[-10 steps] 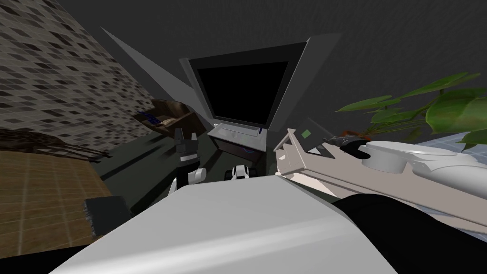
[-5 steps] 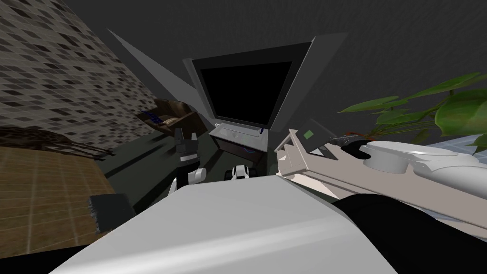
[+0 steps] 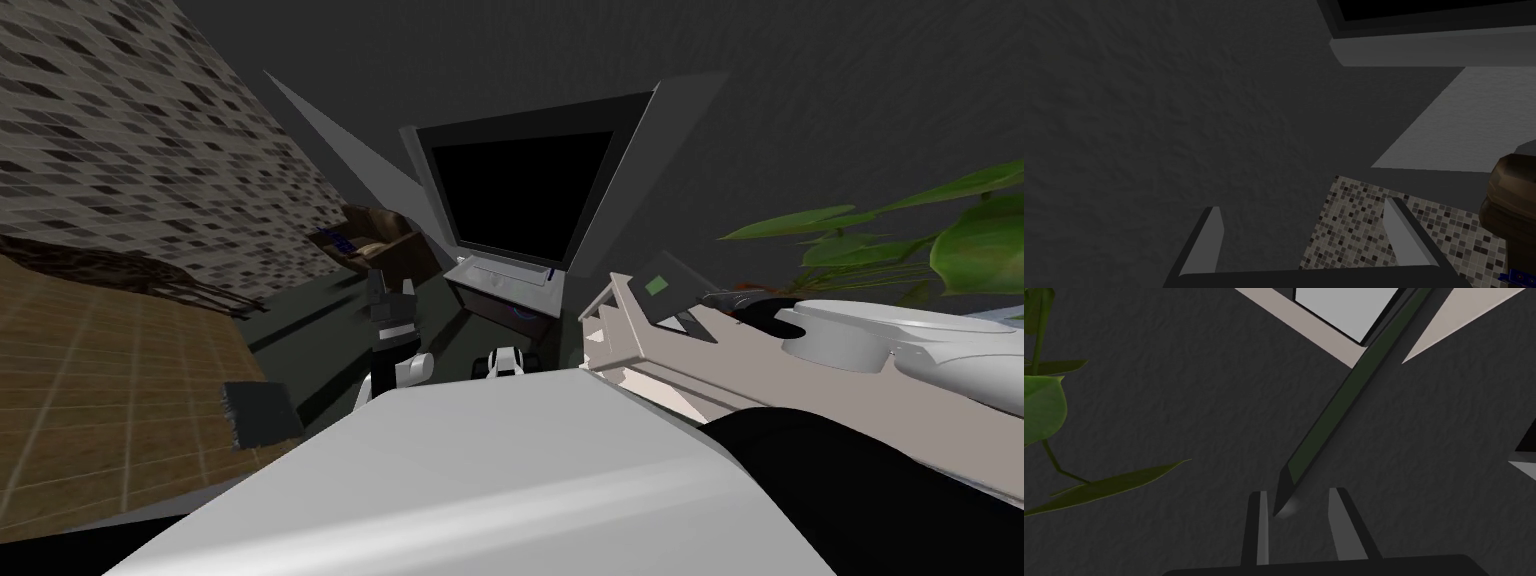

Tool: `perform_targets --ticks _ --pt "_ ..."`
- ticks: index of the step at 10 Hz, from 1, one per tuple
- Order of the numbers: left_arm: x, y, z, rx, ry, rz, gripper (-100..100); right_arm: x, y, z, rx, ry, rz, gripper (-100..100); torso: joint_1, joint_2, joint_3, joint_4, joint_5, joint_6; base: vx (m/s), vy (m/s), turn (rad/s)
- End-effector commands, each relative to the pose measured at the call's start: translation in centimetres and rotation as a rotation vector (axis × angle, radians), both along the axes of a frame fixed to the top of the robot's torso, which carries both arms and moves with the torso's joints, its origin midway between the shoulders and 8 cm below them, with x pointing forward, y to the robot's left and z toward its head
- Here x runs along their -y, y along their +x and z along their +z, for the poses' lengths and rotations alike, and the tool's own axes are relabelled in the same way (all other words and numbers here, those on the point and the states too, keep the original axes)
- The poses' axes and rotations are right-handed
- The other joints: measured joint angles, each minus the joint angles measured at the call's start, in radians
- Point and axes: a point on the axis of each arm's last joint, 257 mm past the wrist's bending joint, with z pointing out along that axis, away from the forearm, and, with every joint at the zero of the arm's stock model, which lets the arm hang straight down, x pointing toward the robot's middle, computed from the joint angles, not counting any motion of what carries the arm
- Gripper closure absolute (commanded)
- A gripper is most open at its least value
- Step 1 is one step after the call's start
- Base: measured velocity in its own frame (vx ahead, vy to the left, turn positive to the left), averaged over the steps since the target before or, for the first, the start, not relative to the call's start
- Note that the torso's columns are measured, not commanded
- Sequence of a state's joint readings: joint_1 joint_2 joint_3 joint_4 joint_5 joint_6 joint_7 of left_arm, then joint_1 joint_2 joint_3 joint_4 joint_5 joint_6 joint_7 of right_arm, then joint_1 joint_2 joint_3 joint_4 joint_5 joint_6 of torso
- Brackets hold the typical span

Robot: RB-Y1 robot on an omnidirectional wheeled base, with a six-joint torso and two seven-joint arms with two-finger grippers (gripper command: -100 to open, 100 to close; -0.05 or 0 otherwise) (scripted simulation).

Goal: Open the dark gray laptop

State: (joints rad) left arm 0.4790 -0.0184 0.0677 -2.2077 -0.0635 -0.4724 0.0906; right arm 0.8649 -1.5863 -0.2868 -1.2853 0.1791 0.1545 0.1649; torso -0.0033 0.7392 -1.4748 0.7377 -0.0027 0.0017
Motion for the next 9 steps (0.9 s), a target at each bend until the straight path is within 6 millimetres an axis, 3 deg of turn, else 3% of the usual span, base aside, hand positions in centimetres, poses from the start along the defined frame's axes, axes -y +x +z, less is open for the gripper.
perform_targets --ticks 1,6,7,9 --pt "0.0 0.0 0.0 0.0 0.0 0.0 0 1.3 -1.7 -0.4 0.044 0.091 -0.045 100 -0.003 -0.001 0.0 0.0 -0.001 0.001 -0.086 -0.091 0.149" --pt "0.0 0.0 0.0 0.0 0.0 0.0 0 2.6 -3.7 -0.3 0.127 0.224 -0.096 100 -0.006 -0.001 0.0 -0.001 -0.003 0.002 -0.095 -0.074 0.104" --pt "0.0 0.0 0.0 0.0 0.0 0.0 0 2.4 -3.2 -0.2 0.114 0.202 -0.082 100 -0.005 0.001 0.001 0.0 -0.002 0.001 -0.059 -0.048 0.043" --pt "0.0 0.0 0.0 0.0 0.0 0.0 0 1.1 -3.4 -2.0 0.177 0.317 -0.089 100 -0.001 -0.003 -0.002 -0.001 -0.001 0.001 -0.054 -0.134 0.028"
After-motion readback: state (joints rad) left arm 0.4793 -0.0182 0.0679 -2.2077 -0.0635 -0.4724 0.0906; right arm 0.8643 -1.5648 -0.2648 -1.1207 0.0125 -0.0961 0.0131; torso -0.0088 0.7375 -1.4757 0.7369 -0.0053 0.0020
